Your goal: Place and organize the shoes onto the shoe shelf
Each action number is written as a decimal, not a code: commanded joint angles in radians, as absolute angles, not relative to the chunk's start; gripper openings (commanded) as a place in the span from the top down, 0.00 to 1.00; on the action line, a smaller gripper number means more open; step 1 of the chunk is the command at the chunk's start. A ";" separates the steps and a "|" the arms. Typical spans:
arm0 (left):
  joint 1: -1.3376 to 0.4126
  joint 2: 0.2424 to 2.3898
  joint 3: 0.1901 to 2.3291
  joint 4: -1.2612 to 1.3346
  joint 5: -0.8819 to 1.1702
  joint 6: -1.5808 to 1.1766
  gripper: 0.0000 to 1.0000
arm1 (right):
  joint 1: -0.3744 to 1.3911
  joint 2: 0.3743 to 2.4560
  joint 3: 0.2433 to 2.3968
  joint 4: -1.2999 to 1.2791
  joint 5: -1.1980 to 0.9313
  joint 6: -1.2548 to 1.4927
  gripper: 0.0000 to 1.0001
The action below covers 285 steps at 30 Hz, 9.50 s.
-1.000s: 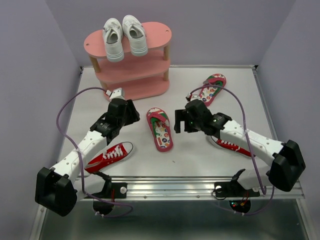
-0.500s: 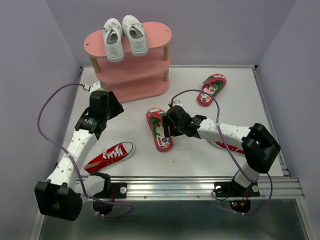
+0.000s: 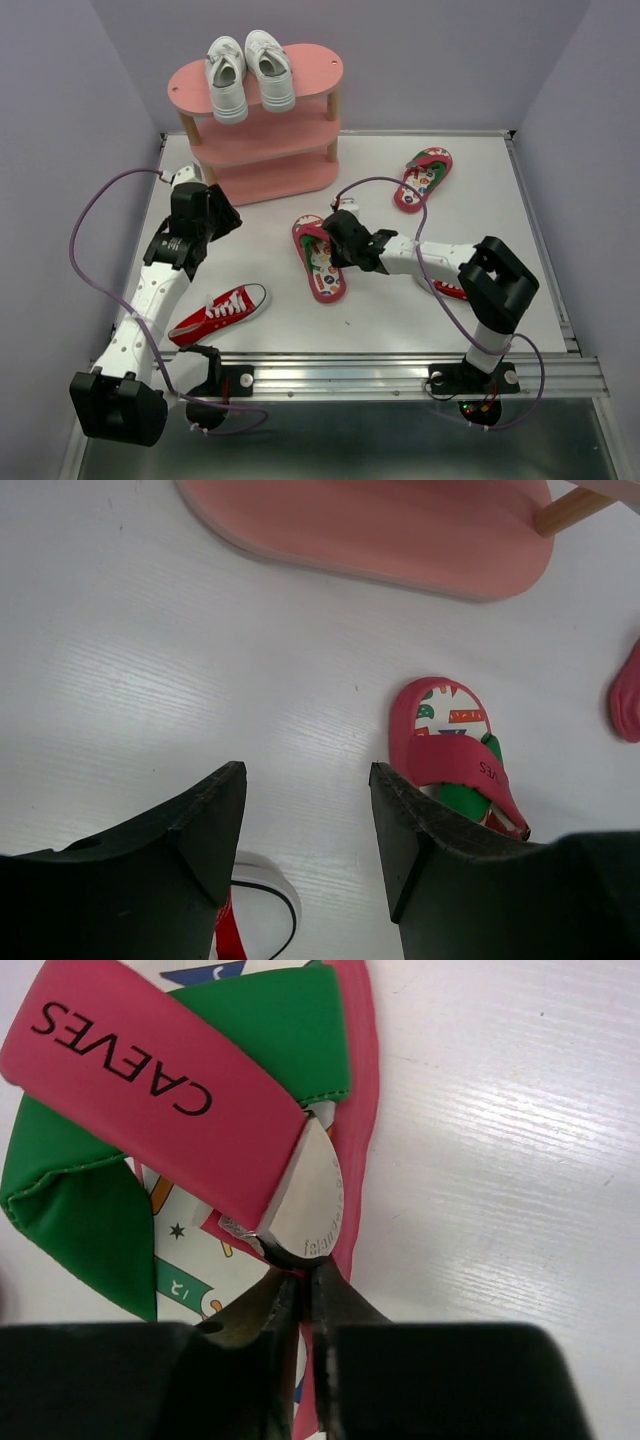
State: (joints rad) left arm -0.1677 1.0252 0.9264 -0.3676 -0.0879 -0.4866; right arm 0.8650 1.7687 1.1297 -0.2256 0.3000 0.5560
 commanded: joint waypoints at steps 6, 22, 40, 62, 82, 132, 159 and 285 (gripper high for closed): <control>-0.137 0.982 0.980 -0.387 -0.089 -0.454 0.37 | 0.864 1.689 1.203 -0.195 0.420 0.552 0.99; -0.058 0.913 1.054 -0.449 -0.229 -0.462 0.37 | 0.864 1.660 1.506 -0.433 0.500 0.480 0.99; -0.048 0.914 1.048 -0.445 -0.204 -0.448 0.37 | 0.864 1.644 1.664 -0.439 0.532 0.439 0.99; -0.044 0.899 1.023 -0.433 -0.173 -0.457 0.37 | 0.752 1.781 1.905 -0.390 0.512 0.440 0.99; -0.040 0.882 1.020 -0.442 -0.186 -0.459 0.37 | 0.664 2.080 2.217 -0.321 0.380 0.498 0.99; -0.037 0.854 1.031 -0.468 -0.210 -0.443 0.37 | 0.664 2.241 2.321 -0.087 0.379 0.509 0.48; -0.037 0.859 1.100 -0.448 -0.216 -0.351 0.37 | 0.476 1.459 1.470 -0.161 0.562 0.560 0.05; -1.025 1.723 1.151 -0.414 -0.686 -0.979 0.47 | 0.377 1.158 0.922 -0.439 0.285 0.569 0.03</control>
